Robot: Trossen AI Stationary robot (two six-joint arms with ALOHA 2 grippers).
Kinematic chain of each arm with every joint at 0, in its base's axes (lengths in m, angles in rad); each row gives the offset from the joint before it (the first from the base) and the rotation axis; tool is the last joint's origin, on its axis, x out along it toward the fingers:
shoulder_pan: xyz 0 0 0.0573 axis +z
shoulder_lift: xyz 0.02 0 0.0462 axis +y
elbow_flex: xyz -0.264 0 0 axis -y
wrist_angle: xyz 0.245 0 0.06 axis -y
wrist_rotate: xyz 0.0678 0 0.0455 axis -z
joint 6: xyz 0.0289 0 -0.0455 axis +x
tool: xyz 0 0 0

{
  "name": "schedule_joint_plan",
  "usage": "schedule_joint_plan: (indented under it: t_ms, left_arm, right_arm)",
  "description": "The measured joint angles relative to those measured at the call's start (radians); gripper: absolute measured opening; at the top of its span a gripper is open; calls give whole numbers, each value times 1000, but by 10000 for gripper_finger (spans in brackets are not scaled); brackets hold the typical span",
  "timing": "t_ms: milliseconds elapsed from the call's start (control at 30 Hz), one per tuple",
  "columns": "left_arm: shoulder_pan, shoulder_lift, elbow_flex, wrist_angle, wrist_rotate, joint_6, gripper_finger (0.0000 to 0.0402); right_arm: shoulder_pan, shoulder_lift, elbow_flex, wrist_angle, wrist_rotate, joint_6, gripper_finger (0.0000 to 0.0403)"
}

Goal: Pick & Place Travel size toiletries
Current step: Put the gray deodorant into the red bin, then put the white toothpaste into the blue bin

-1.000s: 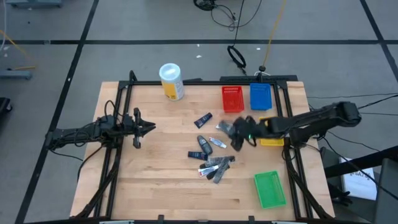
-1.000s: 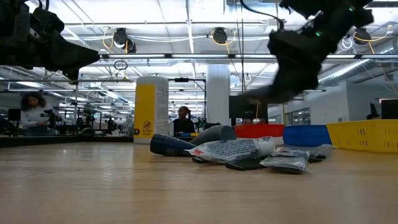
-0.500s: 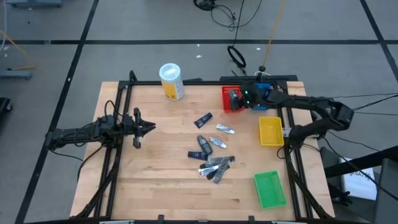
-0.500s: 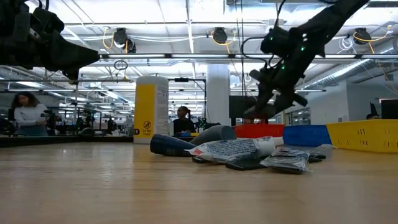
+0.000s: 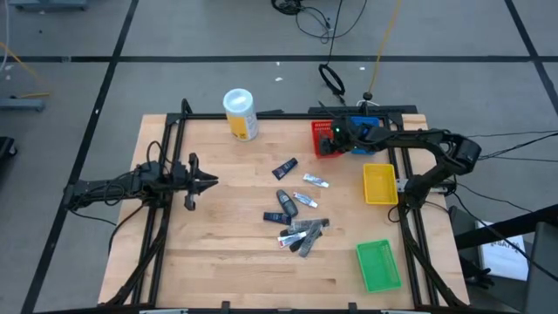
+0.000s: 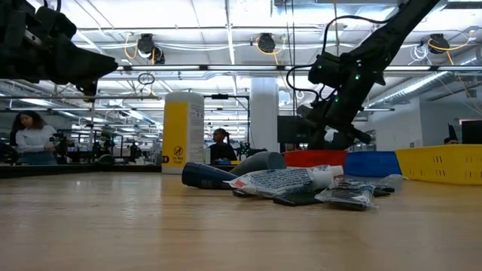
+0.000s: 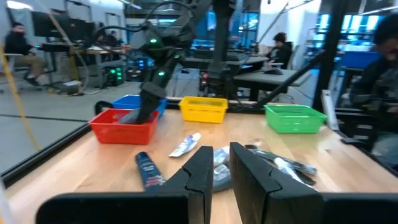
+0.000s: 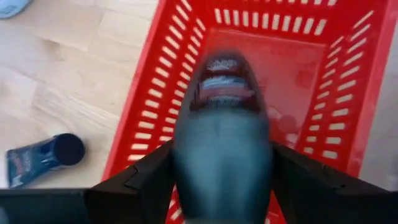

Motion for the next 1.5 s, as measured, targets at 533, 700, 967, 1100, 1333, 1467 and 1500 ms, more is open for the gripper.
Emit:
schedule_joint_plan:
  t_ms: [533,700,967,1100,1333,1467,1500]
  left_arm:
    - [0,0,0,0,6,0,51]
    - [0,0,0,0,6,0,51]
    - [0,0,0,0,3,0,51]
    - [0,0,0,0,-1,0,51]
    - [0,0,0,0,-1,0,51]
    - [0,0,0,0,-1,0,51]
    - [0,0,0,0,-1,0,51]
  right_arm:
    - [21,-177,0,42,79,-75,224]
    - [54,-224,0,-9,163,-85,221]
    - [78,-95,-1,45,239,-86,219]
    - [77,-15,-1,94,237,-111,219]
    - [76,19,-1,93,238,-133,223]
    - [75,19,-1,91,237,-141,245]
    - [76,19,-1,91,237,-143,252]
